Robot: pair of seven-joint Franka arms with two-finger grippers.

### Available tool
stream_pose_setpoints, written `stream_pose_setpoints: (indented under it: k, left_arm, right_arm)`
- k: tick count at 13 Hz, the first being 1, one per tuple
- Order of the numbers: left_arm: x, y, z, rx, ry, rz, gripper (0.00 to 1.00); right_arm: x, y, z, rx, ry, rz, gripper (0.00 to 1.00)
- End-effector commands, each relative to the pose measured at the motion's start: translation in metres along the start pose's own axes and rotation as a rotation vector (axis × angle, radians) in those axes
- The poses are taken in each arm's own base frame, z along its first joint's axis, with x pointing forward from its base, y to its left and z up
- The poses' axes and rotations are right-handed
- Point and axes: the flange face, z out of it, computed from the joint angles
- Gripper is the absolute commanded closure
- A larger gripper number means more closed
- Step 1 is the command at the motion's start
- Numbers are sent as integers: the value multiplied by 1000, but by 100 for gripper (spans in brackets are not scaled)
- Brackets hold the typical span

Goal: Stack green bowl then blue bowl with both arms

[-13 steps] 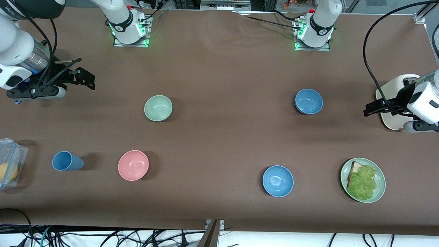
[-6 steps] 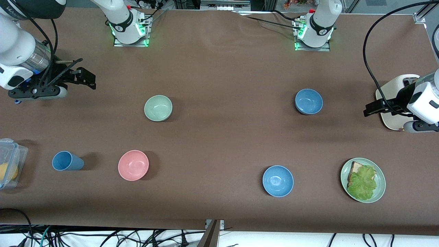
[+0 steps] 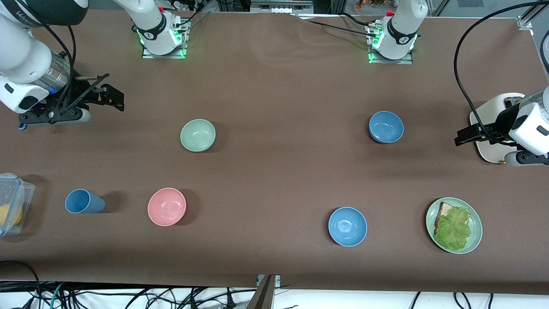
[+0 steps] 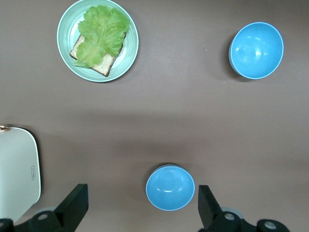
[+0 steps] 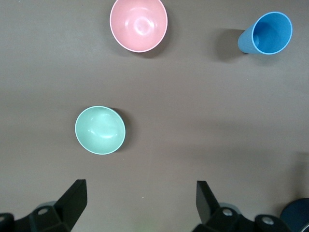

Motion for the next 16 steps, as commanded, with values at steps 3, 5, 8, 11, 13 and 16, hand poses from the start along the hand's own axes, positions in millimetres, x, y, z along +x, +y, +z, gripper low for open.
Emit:
stream_pose_setpoints:
  k: [3, 5, 8, 11, 13, 16]
  left_arm:
    - [2, -2, -6, 13, -2, 0, 0]
    - [3, -1, -5, 13, -5, 0, 0]
    - [3, -1, -6, 13, -3, 0, 0]
    - [2, -2, -6, 13, -2, -1, 0]
    - [2, -2, -6, 13, -2, -1, 0]
    - [2, -1, -6, 13, -2, 0, 0]
  right_arm:
    - [-13, -1, -3, 4, -2, 4, 0]
    - [-11, -3, 5, 6, -9, 22, 0]
    - [-9, -31, 65, 4, 3, 53, 0]
    - [-17, -78, 161, 15, 64, 104, 0]
    - [-17, -95, 226, 35, 95, 97, 0]
    - [-4, -94, 277, 49, 89, 77, 0]
